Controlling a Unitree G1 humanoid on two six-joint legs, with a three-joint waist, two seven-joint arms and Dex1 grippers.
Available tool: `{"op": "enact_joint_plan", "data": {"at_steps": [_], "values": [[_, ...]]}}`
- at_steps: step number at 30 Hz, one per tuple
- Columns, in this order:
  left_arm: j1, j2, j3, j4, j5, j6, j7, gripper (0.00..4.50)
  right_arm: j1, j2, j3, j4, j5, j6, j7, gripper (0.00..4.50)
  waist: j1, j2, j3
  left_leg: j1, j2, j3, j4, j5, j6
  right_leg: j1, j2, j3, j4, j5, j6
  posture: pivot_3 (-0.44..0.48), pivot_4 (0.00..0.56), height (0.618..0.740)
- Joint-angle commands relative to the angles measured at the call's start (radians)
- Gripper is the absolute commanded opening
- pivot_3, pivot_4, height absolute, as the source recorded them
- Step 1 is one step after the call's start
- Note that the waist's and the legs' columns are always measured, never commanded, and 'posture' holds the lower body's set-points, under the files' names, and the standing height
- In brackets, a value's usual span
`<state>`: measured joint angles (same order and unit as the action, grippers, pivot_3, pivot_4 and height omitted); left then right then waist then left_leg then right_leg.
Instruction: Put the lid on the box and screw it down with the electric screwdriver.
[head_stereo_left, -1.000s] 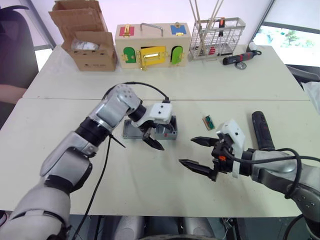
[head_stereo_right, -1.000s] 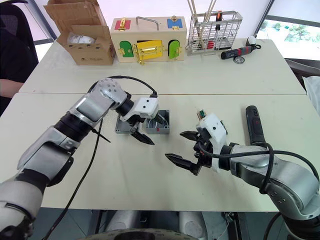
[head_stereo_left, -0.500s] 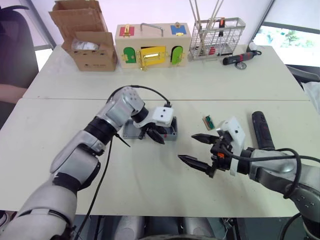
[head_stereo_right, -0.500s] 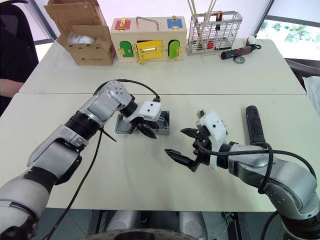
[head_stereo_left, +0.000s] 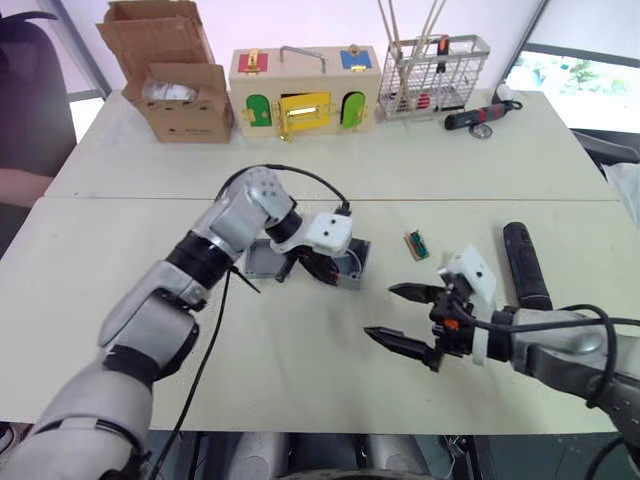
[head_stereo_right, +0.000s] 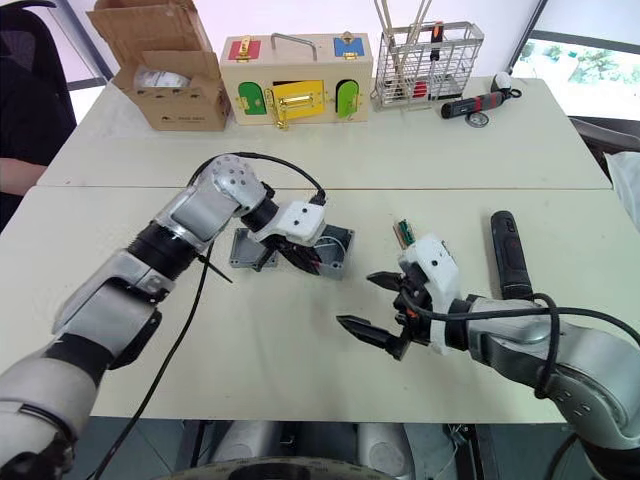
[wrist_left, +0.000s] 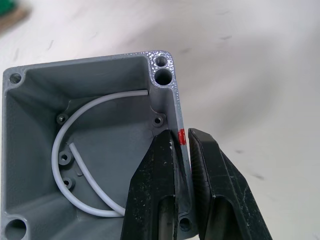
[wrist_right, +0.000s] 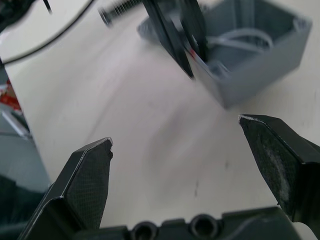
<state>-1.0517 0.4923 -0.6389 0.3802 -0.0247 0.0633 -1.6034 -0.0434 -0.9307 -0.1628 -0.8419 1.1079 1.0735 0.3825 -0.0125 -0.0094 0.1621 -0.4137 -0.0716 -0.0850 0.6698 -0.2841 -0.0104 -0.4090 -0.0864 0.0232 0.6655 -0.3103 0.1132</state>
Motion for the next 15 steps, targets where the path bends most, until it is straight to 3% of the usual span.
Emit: {"op": "enact_joint_plan", "data": {"at_steps": [1,6,15], "values": [[0.007,0.046,-0.07,-0.059,-0.07,-0.112,-0.011,0.02,0.025,-0.036,-0.045,-0.042,0.051,0.0,0.028,4.5,0.001,0.0,0.0,0.001,0.0,0.0,0.0,0.0,0.0,0.001,-0.001,0.0,0.0,0.0,0.0,0.0,0.15,0.74],[0.005,0.054,-0.151,-0.023,-0.085,-0.221,-0.011,0.02,0.048,-0.063,-0.047,-0.044,0.042,-0.011,0.024,4.5,0.009,0.0,0.0,0.002,0.0,0.0,0.002,-0.003,0.005,0.004,0.001,0.0,0.0,0.0,0.0,0.0,0.15,0.74],[-0.013,-0.012,-0.17,0.034,-0.109,-0.268,-0.011,0.02,0.08,-0.063,-0.05,-0.062,0.038,-0.029,-0.003,4.5,0.017,0.0,0.0,0.002,0.0,0.0,0.01,-0.006,0.01,0.007,0.002,0.0,0.0,0.0,0.0,0.0,0.15,0.74]]}}
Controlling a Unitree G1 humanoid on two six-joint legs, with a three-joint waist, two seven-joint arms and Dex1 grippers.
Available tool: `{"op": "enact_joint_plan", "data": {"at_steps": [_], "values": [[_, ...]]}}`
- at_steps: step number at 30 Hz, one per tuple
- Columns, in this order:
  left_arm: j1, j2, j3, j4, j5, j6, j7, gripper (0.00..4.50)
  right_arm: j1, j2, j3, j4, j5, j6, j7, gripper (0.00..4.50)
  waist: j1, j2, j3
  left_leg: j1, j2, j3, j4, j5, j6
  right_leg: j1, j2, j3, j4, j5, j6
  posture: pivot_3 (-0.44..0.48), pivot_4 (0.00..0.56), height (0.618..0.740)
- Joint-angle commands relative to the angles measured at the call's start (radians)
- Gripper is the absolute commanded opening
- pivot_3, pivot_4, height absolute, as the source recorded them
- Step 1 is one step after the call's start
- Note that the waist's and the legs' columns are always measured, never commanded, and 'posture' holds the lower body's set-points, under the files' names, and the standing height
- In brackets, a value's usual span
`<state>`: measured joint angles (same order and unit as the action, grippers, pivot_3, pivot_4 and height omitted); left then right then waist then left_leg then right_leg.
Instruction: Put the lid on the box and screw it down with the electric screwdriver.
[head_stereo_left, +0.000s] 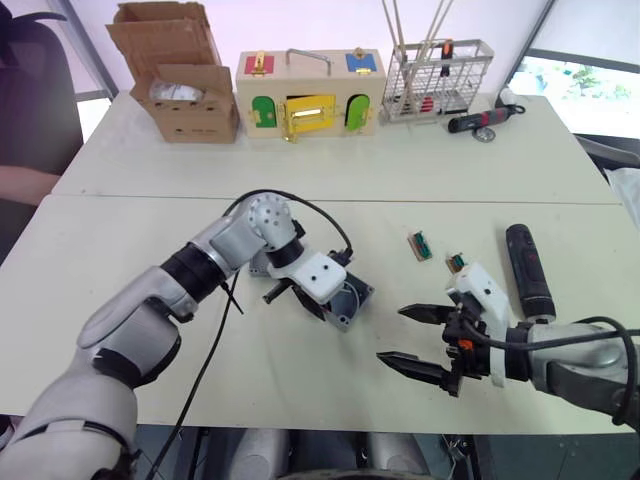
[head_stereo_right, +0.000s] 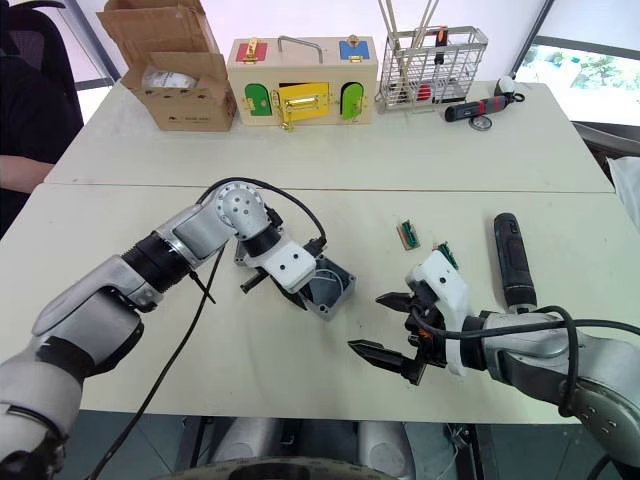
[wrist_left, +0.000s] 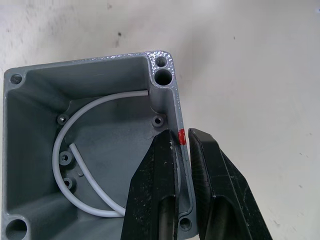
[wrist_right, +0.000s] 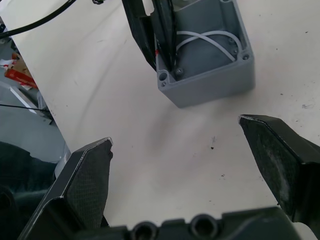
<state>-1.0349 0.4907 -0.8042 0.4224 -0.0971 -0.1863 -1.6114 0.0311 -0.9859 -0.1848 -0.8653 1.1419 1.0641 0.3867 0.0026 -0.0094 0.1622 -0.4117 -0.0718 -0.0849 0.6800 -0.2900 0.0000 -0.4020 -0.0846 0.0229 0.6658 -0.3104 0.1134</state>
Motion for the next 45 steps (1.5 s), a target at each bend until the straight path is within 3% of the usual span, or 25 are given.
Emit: {"op": "enact_joint_plan", "data": {"at_steps": [1,3,8,12,15,22,25,28,30,32,38,45], "values": [[-0.03,-0.015,-0.007,-0.006,-0.037,-0.02,-0.003,0.02,0.008,-0.007,-0.028,-0.039,0.002,-0.022,-0.01,4.5,0.004,0.0,0.0,0.0,0.0,0.0,0.0,0.0,0.0,0.0,0.0,0.0,0.0,0.0,0.0,0.0,0.15,0.74],[-0.03,-0.014,-0.017,-0.004,-0.044,-0.017,-0.003,0.02,0.009,-0.005,-0.024,-0.04,-0.001,-0.025,-0.014,4.5,0.007,0.0,0.0,0.0,0.0,0.0,0.001,0.0,0.0,0.0,0.0,0.0,0.0,0.0,0.0,0.0,0.15,0.74],[-0.037,0.005,-0.044,-0.013,-0.056,0.022,-0.003,2.34,0.0,-0.001,-0.012,-0.036,-0.011,-0.032,-0.017,4.5,0.009,0.0,0.0,0.0,0.0,0.0,0.002,0.0,0.001,0.001,0.0,0.0,0.0,0.0,0.0,0.0,0.15,0.74],[-0.033,-0.012,0.045,-0.025,-0.063,0.067,-0.003,4.42,-0.013,-0.017,-0.012,-0.024,-0.024,-0.037,0.012,4.5,0.009,0.0,0.0,0.0,0.0,0.0,0.002,0.0,0.001,0.001,0.0,0.0,0.0,0.0,0.0,0.0,0.15,0.74],[-0.057,0.01,0.148,-0.041,-0.073,0.152,0.001,4.42,-0.032,-0.039,-0.028,-0.005,-0.025,-0.041,0.041,4.5,0.008,0.0,0.0,0.0,0.0,0.0,0.002,0.0,0.001,0.001,0.001,0.0,0.0,0.0,0.0,0.0,0.15,0.74],[-0.044,0.157,0.454,-0.18,-0.2,0.641,0.126,4.42,-0.13,-0.096,-0.101,0.057,0.042,-0.049,0.134,4.5,-0.014,0.0,0.0,0.0,0.001,-0.001,0.002,-0.001,0.001,0.001,0.002,0.0,0.001,0.0,0.001,0.0,0.15,0.74],[-0.016,0.176,0.559,-0.235,-0.162,0.906,0.371,4.42,-0.192,-0.131,-0.078,0.086,0.016,-0.061,0.209,4.5,-0.013,0.0,0.0,0.0,0.001,-0.002,0.002,-0.001,0.002,0.001,0.002,0.0,0.001,-0.001,0.001,0.0,0.15,0.74],[-0.053,0.16,0.596,-0.239,-0.085,1.352,0.624,4.42,-0.261,-0.138,-0.033,0.124,-0.034,-0.086,0.259,4.5,-0.012,0.0,0.0,0.0,0.001,-0.002,0.003,-0.001,0.002,0.001,0.002,0.0,0.001,-0.001,0.001,0.0,0.15,0.74],[-0.066,0.139,0.629,-0.242,-0.041,1.606,0.76,4.42,-0.306,-0.123,0.003,0.139,-0.063,-0.101,0.271,4.5,-0.014,0.0,0.0,0.0,0.0,-0.002,0.003,-0.001,0.002,0.001,0.002,0.0,0.002,-0.001,0.001,0.0,0.15,0.74],[-0.043,0.104,0.692,-0.274,-0.028,1.754,0.861,4.42,-0.344,-0.111,0.056,0.142,-0.103,-0.116,0.287,4.5,-0.016,0.0,0.0,0.0,0.0,-0.002,0.003,-0.001,0.002,0.001,0.002,0.0,0.003,-0.002,0.003,0.0,0.15,0.74],[0.06,0.023,0.788,-0.283,-0.119,1.801,1.062,4.42,-0.422,-0.072,0.169,0.156,-0.202,-0.14,0.33,4.5,-0.011,0.0,0.0,0.0,0.0,-0.001,0.002,0.002,-0.004,-0.003,-0.001,0.001,0.006,-0.002,0.003,0.0,0.15,0.74],[0.092,0.044,0.731,-0.26,-0.245,1.801,1.201,4.42,-0.407,-0.024,0.172,0.139,-0.23,-0.125,0.307,4.5,0.002,-0.001,0.0,-0.002,-0.001,-0.001,0.002,0.003,-0.006,-0.005,-0.003,0.002,0.006,-0.002,0.003,0.0,0.15,0.74]]}}
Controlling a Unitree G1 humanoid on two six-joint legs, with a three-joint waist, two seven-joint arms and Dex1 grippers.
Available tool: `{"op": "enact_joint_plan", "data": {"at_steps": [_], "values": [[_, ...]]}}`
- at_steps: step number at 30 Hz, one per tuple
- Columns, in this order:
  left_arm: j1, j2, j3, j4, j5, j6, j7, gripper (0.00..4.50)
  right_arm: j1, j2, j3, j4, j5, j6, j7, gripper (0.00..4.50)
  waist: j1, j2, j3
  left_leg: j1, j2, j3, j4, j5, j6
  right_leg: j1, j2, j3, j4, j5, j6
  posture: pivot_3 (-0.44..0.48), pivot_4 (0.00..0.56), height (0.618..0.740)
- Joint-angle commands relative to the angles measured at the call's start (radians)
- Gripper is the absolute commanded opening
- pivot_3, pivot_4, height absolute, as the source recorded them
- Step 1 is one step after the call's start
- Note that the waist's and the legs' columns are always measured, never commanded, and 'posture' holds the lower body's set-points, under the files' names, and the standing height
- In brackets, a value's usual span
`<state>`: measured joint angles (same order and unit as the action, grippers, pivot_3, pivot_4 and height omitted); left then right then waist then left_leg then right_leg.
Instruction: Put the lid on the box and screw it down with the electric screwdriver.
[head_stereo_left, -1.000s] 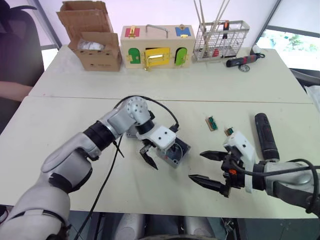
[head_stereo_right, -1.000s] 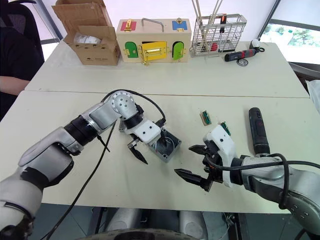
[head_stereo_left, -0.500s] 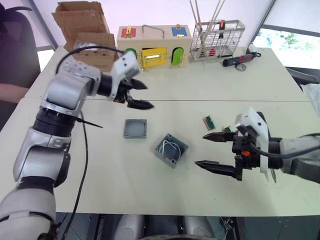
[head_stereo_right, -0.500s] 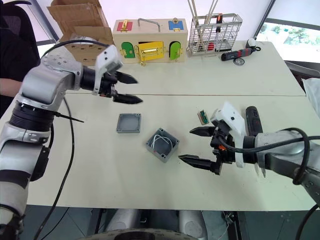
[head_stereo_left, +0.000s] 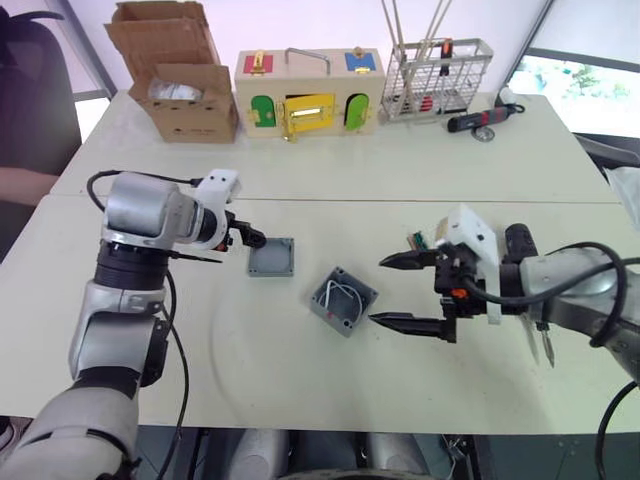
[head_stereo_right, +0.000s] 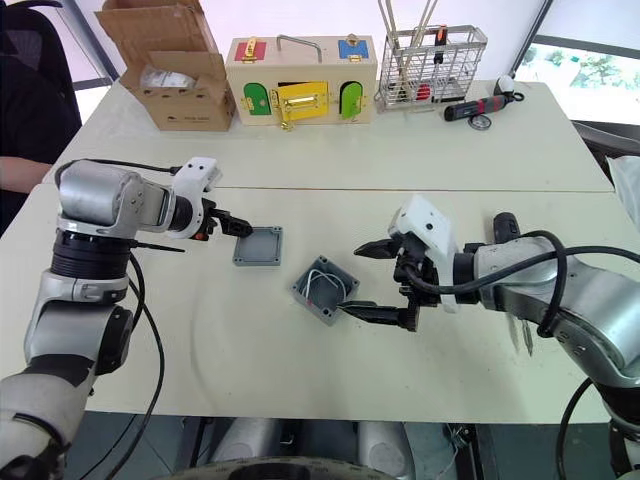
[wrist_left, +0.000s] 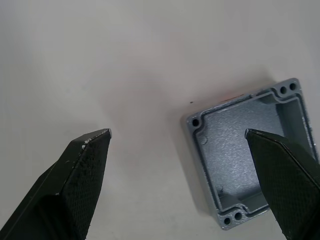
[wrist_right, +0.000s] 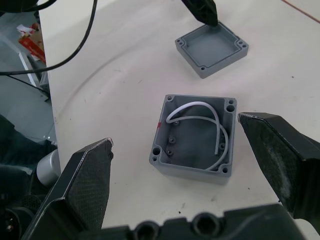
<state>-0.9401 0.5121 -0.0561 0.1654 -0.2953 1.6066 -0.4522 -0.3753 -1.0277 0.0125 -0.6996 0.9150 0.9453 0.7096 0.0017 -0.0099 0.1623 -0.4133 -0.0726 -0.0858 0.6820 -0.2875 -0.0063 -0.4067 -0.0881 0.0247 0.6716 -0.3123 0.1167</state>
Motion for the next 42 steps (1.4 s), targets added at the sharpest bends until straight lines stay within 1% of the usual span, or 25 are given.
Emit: {"op": "enact_joint_plan", "data": {"at_steps": [1,5,8,11,12,13,14,15,16,17,18,20,21,24,27,28,30,32,35,37,38,42], "values": [[0.0,0.023,-0.024,0.001,-0.066,0.008,0.059,4.42,0.008,0.025,-0.032,-0.032,-0.001,-0.003,-0.027,4.5,0.005,0.0,0.0,0.0,0.0,0.0,0.0,0.0,0.0,0.0,0.0,0.0,0.0,0.0,0.0,0.0,0.15,0.74],[-0.004,0.025,-0.058,0.01,-0.151,0.008,0.112,4.42,0.03,0.048,-0.047,-0.051,0.006,0.008,-0.067,4.5,0.013,0.0,0.0,0.0,-0.001,0.0,0.0,0.0,0.0,0.0,-0.001,0.001,0.0,0.0,0.0,0.0,0.15,0.74],[0.016,0.034,-0.116,-0.014,-0.199,0.008,0.151,4.42,0.046,0.06,-0.058,-0.066,0.01,0.014,-0.094,4.5,0.012,0.0,0.0,0.0,-0.001,0.0,0.0,0.0,0.0,0.0,-0.002,0.001,0.0,0.0,0.0,0.0,0.15,0.74],[0.035,0.037,-0.182,-0.049,-0.215,0.008,0.179,4.42,0.051,0.07,-0.067,-0.074,0.012,0.019,-0.118,4.5,0.011,0.001,-0.001,0.0,-0.001,0.0,0.0,0.0,0.0,0.0,-0.001,0.001,0.0,0.0,0.0,0.0,0.15,0.74],[0.038,0.034,-0.196,-0.054,-0.218,0.008,0.186,3.89,0.05,0.073,-0.069,-0.076,0.012,0.021,-0.125,4.5,0.012,0.001,-0.001,0.0,-0.001,0.0,0.0,0.0,0.0,0.0,-0.001,0.001,0.0,0.0,0.0,0.0,0.15,0.74],[0.041,0.032,-0.21,-0.059,-0.22,0.008,0.191,3.57,0.05,0.077,-0.07,-0.078,0.014,0.024,-0.133,4.5,0.012,0.001,-0.001,0.0,-0.001,0.0,0.0,0.0,0.0,0.0,-0.001,0.001,0.0,0.0,0.0,0.0,0.15,0.74],[0.043,0.031,-0.216,-0.061,-0.224,0.008,0.196,3.11,0.049,0.08,-0.071,-0.082,0.016,0.026,-0.141,4.5,0.012,0.001,-0.001,0.0,-0.001,0.0,0.0,0.0,-0.001,0.001,-0.001,0.001,0.0,0.0,0.0,0.0,0.15,0.74],[0.044,0.031,-0.22,-0.063,-0.228,0.008,0.199,2.57,0.049,0.082,-0.072,-0.083,0.019,0.028,-0.146,4.5,0.012,0.001,-0.001,0.0,-0.001,0.0,0.0,0.0,-0.001,0.001,-0.001,0.001,0.0,0.0,0.0,0.0,0.15,0.74],[0.044,0.03,-0.222,-0.064,-0.233,0.008,0.203,2.14,0.05,0.082,-0.075,-0.085,0.021,0.029,-0.15,4.5,0.012,0.001,-0.002,0.0,-0.001,0.0,0.0,0.0,-0.001,0.001,-0.001,0.001,0.0,0.0,0.0,0.0,0.15,0.74],[0.044,0.026,-0.22,-0.06,-0.239,0.008,0.208,1.58,0.053,0.081,-0.079,-0.086,0.024,0.031,-0.154,4.5,0.012,0.001,-0.002,0.001,-0.001,0.001,0.0,0.0,-0.001,0.001,-0.001,0.001,0.0,0.0,0.0,0.0,0.15,0.74],[0.043,0.023,-0.22,-0.058,-0.241,0.008,0.211,1.17,0.055,0.081,-0.083,-0.088,0.027,0.034,-0.161,4.5,0.012,0.001,-0.002,0.001,-0.001,0.0,0.0,0.0,-0.001,0.002,-0.001,0.001,0.0,0.0,0.0,0.0,0.15,0.74],[0.042,0.019,-0.216,-0.049,-0.245,0.008,0.218,0.12,0.06,0.082,-0.09,-0.094,0.034,0.04,-0.172,4.5,0.012,0.002,-0.002,0.002,-0.001,0.0,0.0,0.0,-0.001,0.003,-0.001,0.001,0.0,0.0,0.0,0.0,0.15,0.74],[0.042,0.017,-0.214,-0.046,-0.245,0.008,0.221,0.05,0.062,0.082,-0.094,-0.095,0.037,0.042,-0.175,4.5,0.012,0.002,-0.002,0.003,-0.001,0.0,0.0,0.0,-0.001,0.004,-0.001,0.001,0.0,0.0,0.0,0.0,0.15,0.74],[0.046,0.012,-0.199,-0.038,-0.246,0.008,0.231,0.05,0.063,0.08,-0.102,-0.095,0.046,0.048,-0.18,4.5,0.012,0.002,-0.002,0.004,-0.001,0.0,0.0,0.001,-0.001,0.004,-0.001,0.001,0.0,0.0,0.0,0.0,0.15,0.74],[0.05,-0.007,-0.16,-0.044,-0.227,0.008,0.236,0.05,0.061,0.088,-0.122,-0.073,0.063,0.045,-0.182,4.5,0.013,0.002,-0.002,0.004,-0.001,0.0,0.0,0.001,-0.001,0.004,-0.001,0.001,0.0,0.0,0.0,0.0,0.15,0.74],[0.047,-0.015,-0.14,-0.055,-0.217,-0.007,0.227,0.05,0.056,0.112,-0.138,-0.053,0.082,0.04,-0.201,4.5,0.013,0.002,-0.002,0.004,-0.001,0.0,0.0,0.001,-0.001,0.004,-0.001,0.001,0.0,0.0,0.0,0.0,0.15,0.74],[0.045,-0.014,-0.128,-0.083,-0.197,-0.093,0.203,0.05,0.043,0.154,-0.164,-0.018,0.1,0.032,-0.231,4.5,0.014,0.002,-0.003,0.004,-0.001,0.0,0.0,0.001,-0.001,0.005,-0.001,0.001,0.0,0.0,0.0,0.0,0.15,0.74],[0.033,-0.005,-0.107,-0.104,-0.161,-0.32,0.146,0.05,-0.01,0.26,-0.194,0.068,0.108,0.016,-0.339,4.5,0.015,0.001,-0.002,0.004,-0.001,0.0,0.0,0.001,-0.003,0.005,-0.001,0.001,0.0,0.0,0.0,0.0,0.15,0.74],[0.018,-0.052,0.024,-0.105,-0.163,-0.624,0.093,0.05,-0.092,0.43,-0.217,0.174,0.171,0.019,-0.495,4.5,0.012,0.0,-0.001,0.003,-0.001,0.0,0.0,0.003,-0.005,0.003,-0.001,0.001,0.0,0.0,-0.001,0.0,0.15,0.74],[0.013,-0.08,0.081,-0.093,-0.17,-0.749,0.066,0.05,-0.143,0.534,-0.216,0.224,0.196,0.029,-0.587,4.5,0.011,0.0,-0.001,0.002,-0.001,0.0,-0.001,0.003,-0.005,0.001,-0.002,0.001,0.0,0.0,-0.001,0.0,0.15,0.74],[0.01,-0.093,0.094,-0.083,-0.164,-0.788,0.062,0.05,-0.162,0.569,-0.216,0.244,0.201,0.034,-0.619,4.5,0.008,0.0,-0.001,0.001,-0.001,0.0,-0.003,0.003,-0.005,0.0,-0.002,0.0,-0.001,0.0,-0.001,0.0,0.15,0.74],[-0.003,-0.162,0.127,-0.067,-0.162,-0.944,0.039,0.05,-0.249,0.665,-0.201,0.342,0.177,0.024,-0.695,4.5,0.002,0.0,-0.002,0.001,-0.001,0.002,-0.007,0.003,-0.005,-0.002,-0.002,0.0,-0.001,0.0,-0.001,0.0,0.15,0.74]]}}
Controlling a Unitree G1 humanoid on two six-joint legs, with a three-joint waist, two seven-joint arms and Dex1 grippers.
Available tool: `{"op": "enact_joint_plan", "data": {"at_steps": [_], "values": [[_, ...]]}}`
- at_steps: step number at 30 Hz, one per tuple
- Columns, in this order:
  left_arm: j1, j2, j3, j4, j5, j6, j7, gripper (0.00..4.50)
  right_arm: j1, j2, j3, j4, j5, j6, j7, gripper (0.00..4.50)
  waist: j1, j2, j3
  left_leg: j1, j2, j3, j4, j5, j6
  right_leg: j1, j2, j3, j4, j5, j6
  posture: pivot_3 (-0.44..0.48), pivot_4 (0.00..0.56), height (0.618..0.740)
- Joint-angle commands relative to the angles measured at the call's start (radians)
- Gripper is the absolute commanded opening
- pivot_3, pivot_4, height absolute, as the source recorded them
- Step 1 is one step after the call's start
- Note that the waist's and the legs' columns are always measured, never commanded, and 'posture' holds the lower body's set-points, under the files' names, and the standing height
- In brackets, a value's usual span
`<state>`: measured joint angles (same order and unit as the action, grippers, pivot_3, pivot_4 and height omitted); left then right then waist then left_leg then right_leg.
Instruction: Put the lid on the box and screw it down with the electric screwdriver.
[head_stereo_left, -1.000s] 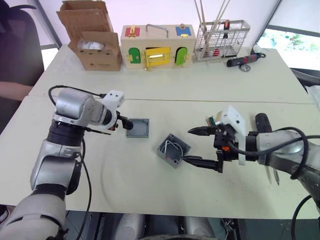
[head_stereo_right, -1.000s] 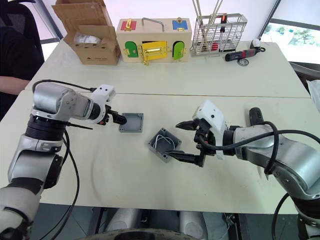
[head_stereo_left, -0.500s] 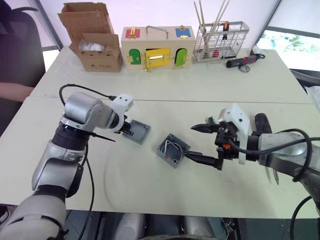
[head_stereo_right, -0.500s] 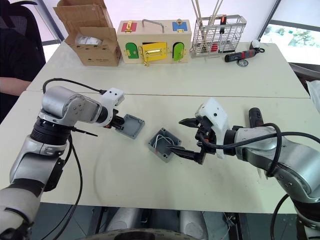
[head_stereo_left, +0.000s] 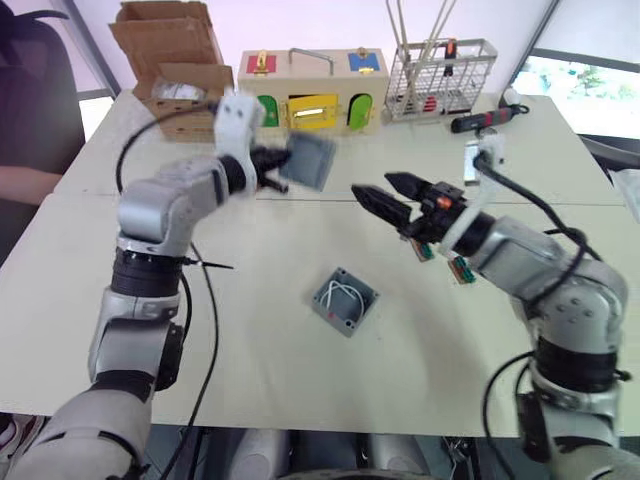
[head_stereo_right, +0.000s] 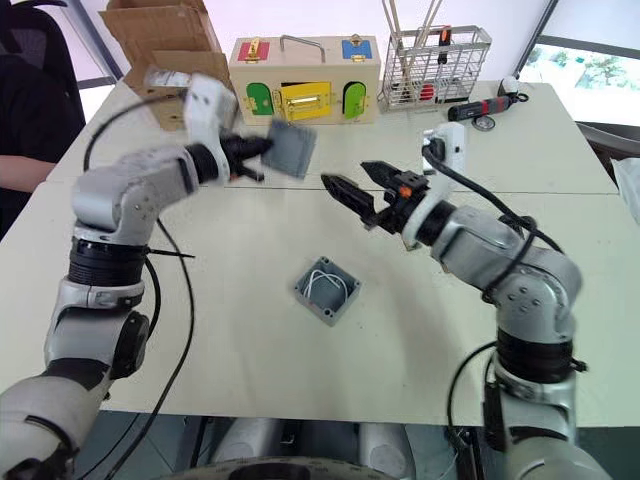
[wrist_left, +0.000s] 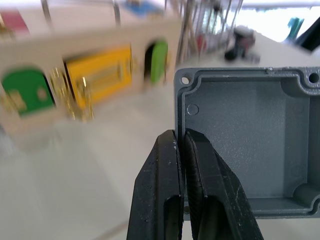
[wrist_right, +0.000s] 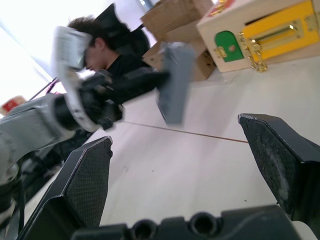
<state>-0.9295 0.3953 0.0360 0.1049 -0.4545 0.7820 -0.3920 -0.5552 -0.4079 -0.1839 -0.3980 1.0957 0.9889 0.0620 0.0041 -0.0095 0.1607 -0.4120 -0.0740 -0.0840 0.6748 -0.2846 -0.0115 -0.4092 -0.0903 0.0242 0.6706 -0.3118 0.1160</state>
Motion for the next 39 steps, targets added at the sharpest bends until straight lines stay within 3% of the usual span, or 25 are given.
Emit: {"op": "enact_joint_plan", "data": {"at_steps": [1,10,22,33,34,36,39], "values": [[-0.015,-0.058,0.036,-0.006,0.001,-0.146,-0.028,0.05,-0.087,0.057,-0.001,0.058,-0.017,-0.026,-0.052,4.5,-0.001,0.0,0.0,0.0,0.0,0.0,0.0,0.0,0.0,0.0,0.0,0.0,0.0,0.0,0.0,0.0,0.15,0.74],[-0.007,-0.134,0.019,-0.009,0.018,-0.249,-0.079,0.05,-0.198,0.061,-0.021,0.158,-0.065,-0.061,-0.019,4.5,-0.019,0.0,0.0,0.0,0.0,0.0,0.001,0.0,0.0,0.0,0.002,0.0,0.001,0.0,0.0,0.0,0.15,0.74],[0.001,-0.148,0.02,0.002,0.037,-0.282,-0.112,0.05,-0.238,0.069,-0.028,0.165,-0.096,-0.083,0.014,4.5,-0.021,0.0,0.0,0.0,0.0,0.0,0.001,0.0,0.0,-0.001,0.002,0.0,0.002,0.0,0.0,0.0,0.15,0.74],[0.005,-0.152,0.008,-0.023,0.039,-0.276,-0.131,0.0,-0.218,0.073,0.002,0.152,-0.132,-0.068,0.026,1.46,-0.024,0.0,0.0,0.0,0.0,0.0,0.001,0.0,0.0,-0.001,0.002,0.0,0.002,0.0,0.0,0.0,0.15,0.74],[0.007,-0.152,0.009,-0.026,0.039,-0.274,-0.133,0.0,-0.216,0.071,0.003,0.151,-0.135,-0.068,0.027,0.88,-0.024,0.0,0.0,0.0,0.0,0.0,0.001,0.0,0.0,-0.001,0.002,0.0,0.002,0.0,0.0,0.0,0.15,0.74],[0.01,-0.152,0.008,-0.034,0.038,-0.27,-0.138,0.0,-0.215,0.071,0.003,0.148,-0.138,-0.067,0.03,0.12,-0.022,0.0,0.0,0.0,0.0,0.0,0.001,0.0,0.0,-0.001,0.002,0.0,0.002,0.0,0.0,0.0,0.15,0.74],[0.013,-0.15,0.007,-0.04,0.037,-0.268,-0.144,0.0,-0.215,0.068,0.0,0.146,-0.141,-0.064,0.033,0.12,-0.022,0.0,0.0,0.0,0.0,0.0,0.001,0.0,0.0,-0.001,0.002,0.0,0.002,0.0,0.0,0.0,0.15,0.74]]}}
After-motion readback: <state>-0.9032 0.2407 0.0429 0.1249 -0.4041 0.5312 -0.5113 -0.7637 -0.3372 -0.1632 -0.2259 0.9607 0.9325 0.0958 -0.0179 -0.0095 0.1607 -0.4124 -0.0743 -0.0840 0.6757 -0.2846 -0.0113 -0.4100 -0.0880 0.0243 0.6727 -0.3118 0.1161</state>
